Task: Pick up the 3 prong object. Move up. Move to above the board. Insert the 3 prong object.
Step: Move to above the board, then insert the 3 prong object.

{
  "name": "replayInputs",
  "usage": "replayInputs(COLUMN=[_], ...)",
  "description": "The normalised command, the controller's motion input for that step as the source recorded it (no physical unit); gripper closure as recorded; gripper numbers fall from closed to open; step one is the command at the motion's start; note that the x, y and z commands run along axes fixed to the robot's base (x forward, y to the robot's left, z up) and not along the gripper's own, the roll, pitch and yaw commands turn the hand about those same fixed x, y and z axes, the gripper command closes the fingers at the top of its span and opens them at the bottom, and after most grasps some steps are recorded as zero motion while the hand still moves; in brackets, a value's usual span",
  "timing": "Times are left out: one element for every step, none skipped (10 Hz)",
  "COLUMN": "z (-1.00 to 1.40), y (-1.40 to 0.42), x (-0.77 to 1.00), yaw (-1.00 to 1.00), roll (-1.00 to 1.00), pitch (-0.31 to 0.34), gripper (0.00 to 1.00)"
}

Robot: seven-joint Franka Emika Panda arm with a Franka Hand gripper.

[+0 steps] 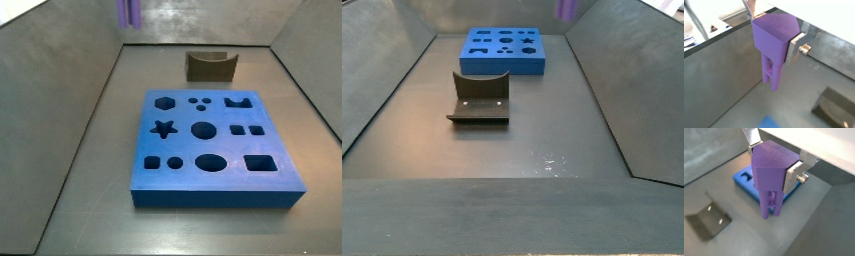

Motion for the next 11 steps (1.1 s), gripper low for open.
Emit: replayInputs(z=[0.28,0.28,0.28,0.29,0.23,0.15,0.08,0.00,-0.02,-0.04,-0.05], y=[-1.00,-1.00,-1.00,-1.00,-0.79,-0.51,-0.26,0.02,0.03,0.00,0.00], x=[0.50,0.51,0.52,0.55,0.45,0.32,0.19,0.00,0.00,0.00,0.00], yaw=[0.01,0.01,0.01,0.01,0.01,0.01,0.01,0.00,0.00,0.05,0.05], roll=[0.00,-0.01,0.00,0.00,0.01,0.02,0.03,0.01,0.03,0.05,0.03], pitch=[0.122,0.125,0.123,0.130,0.135,0.136,0.096,0.000,0.000,0.000,0.000], gripper=[1.00,1.00,1.00,1.00,1.00,1.00,1.00,1.00,1.00,1.00,1.00])
